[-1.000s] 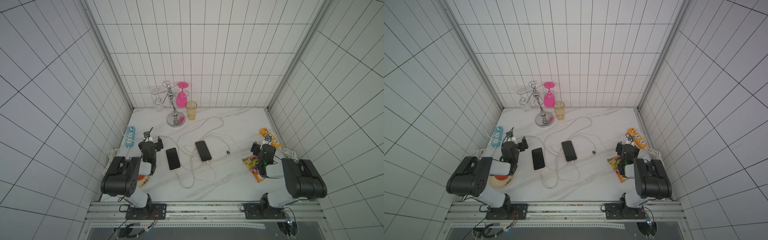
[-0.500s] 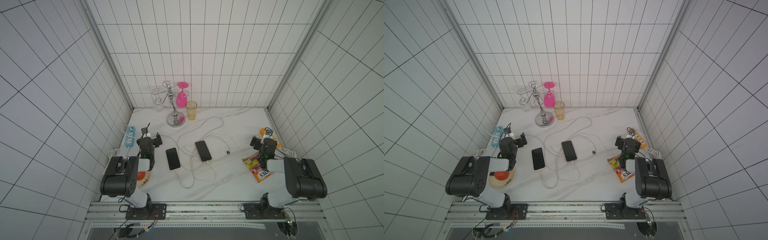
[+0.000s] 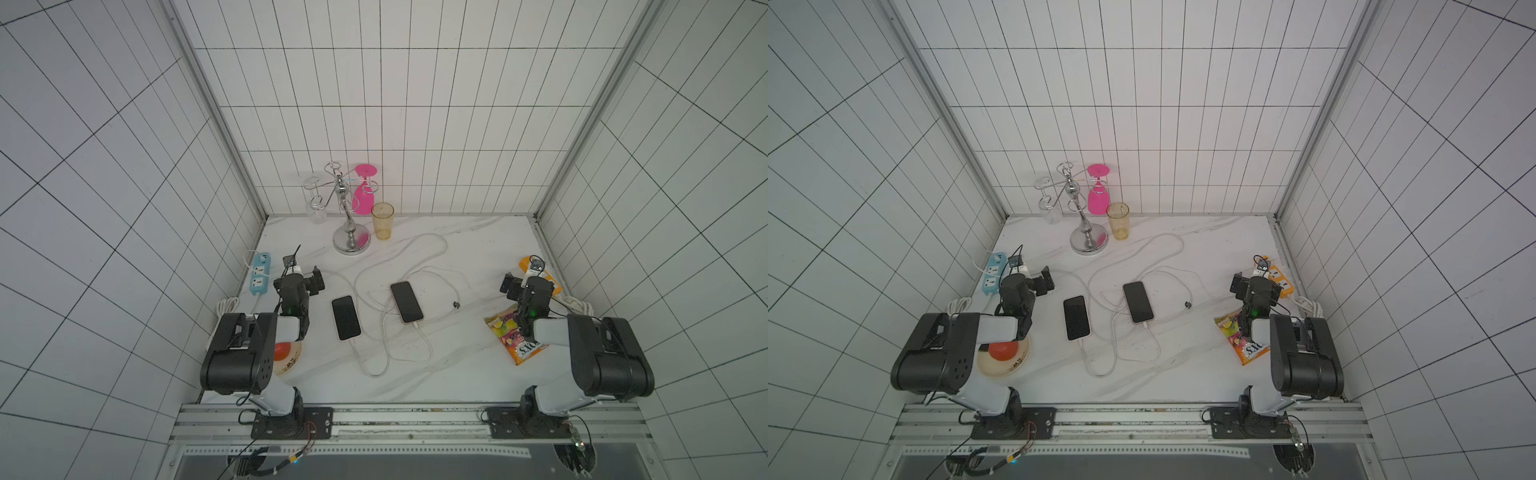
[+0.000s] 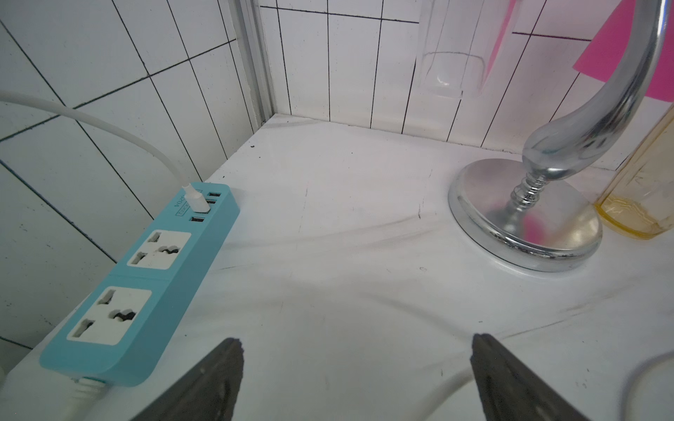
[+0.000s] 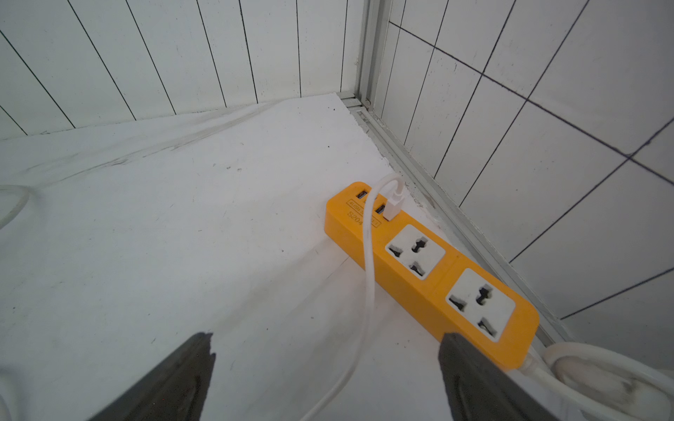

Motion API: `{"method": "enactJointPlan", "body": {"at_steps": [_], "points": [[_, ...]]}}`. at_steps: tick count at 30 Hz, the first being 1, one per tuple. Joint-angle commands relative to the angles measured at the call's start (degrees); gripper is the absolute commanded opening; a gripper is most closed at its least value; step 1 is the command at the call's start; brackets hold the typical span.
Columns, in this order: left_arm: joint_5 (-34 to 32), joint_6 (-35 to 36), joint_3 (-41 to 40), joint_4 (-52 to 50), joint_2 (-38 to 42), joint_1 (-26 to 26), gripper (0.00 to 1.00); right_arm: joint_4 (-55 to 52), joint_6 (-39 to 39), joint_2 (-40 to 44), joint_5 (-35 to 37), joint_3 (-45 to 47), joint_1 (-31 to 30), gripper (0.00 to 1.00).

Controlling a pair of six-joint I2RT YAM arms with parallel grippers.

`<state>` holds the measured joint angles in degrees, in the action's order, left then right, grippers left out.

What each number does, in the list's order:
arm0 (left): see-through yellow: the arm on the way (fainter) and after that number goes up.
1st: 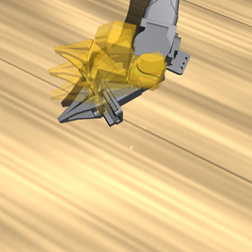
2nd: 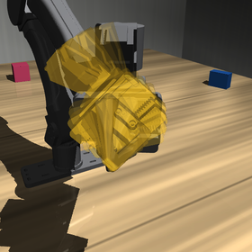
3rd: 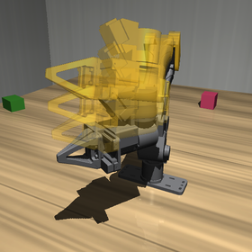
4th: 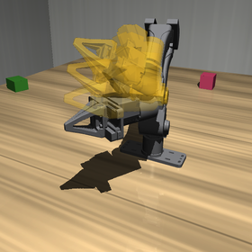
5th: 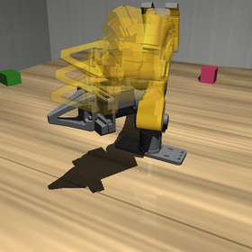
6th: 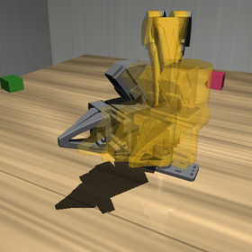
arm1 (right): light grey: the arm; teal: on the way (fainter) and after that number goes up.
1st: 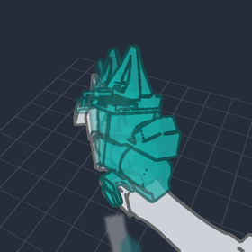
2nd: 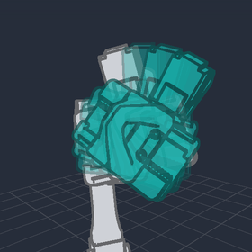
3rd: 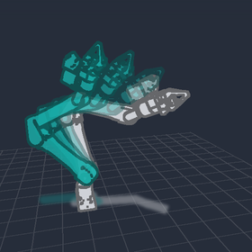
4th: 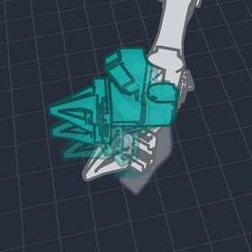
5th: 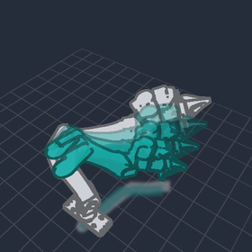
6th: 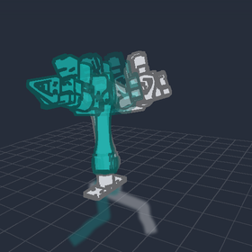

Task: Plug the charging cable into the phone
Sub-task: Reset both arms

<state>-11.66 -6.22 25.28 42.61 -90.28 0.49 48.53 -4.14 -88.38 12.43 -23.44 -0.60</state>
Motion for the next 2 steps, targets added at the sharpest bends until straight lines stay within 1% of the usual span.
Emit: {"method": "enactJointPlan", "body": {"at_steps": [1, 2], "points": [[0.61, -0.11, 0.82, 0.52, 1.02, 0.03, 0.98, -0.45, -0.12, 0.77, -0.38, 0.05, 0.52, 0.99], [0.63, -0.19, 0.76, 0.58, 1.06, 0.00, 0.99, -0.43, -0.12, 0.75, -0.38, 0.05, 0.56, 0.99]]}}
